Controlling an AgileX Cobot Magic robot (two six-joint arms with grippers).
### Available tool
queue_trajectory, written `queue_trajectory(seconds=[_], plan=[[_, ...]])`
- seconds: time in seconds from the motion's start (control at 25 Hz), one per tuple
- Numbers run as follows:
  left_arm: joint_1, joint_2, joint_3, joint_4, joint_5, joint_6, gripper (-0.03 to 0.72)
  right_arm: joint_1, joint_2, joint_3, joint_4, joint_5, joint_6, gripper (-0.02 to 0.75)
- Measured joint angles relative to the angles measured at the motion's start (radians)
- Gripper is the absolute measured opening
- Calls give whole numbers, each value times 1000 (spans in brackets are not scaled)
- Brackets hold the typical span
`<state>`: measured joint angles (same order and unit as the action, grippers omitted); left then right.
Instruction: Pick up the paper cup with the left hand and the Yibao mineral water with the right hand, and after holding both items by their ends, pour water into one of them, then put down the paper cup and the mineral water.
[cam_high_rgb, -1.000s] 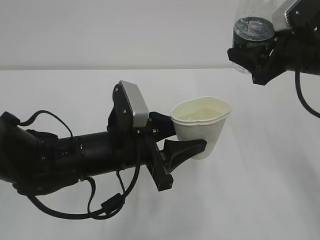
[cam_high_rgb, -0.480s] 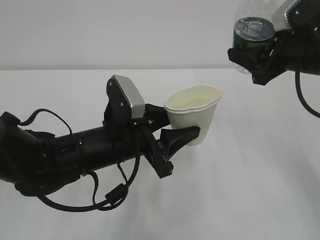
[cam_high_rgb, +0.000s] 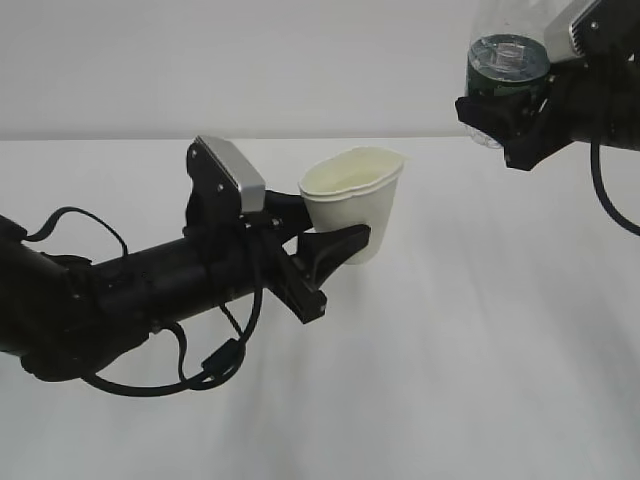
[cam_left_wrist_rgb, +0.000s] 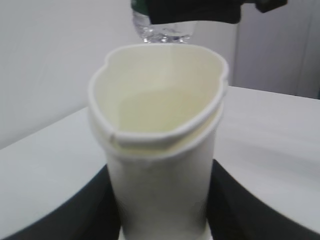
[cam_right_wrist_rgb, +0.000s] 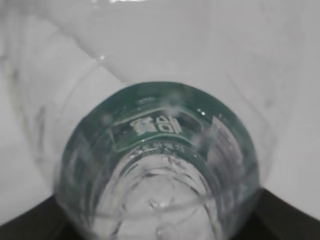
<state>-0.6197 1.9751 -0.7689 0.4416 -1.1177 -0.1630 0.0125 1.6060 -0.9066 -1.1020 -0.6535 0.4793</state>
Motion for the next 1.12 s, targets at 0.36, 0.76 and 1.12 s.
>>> queue_trajectory(seconds=[0.36, 0.76, 1.12], plan=[[64, 0, 0, -7, 0, 0, 361, 0, 0, 0, 0, 1, 0, 463], [132, 0, 0, -7, 0, 0, 361, 0, 0, 0, 0, 11, 0, 463], [176, 0, 0, -7, 0, 0, 361, 0, 0, 0, 2, 22, 0, 463]])
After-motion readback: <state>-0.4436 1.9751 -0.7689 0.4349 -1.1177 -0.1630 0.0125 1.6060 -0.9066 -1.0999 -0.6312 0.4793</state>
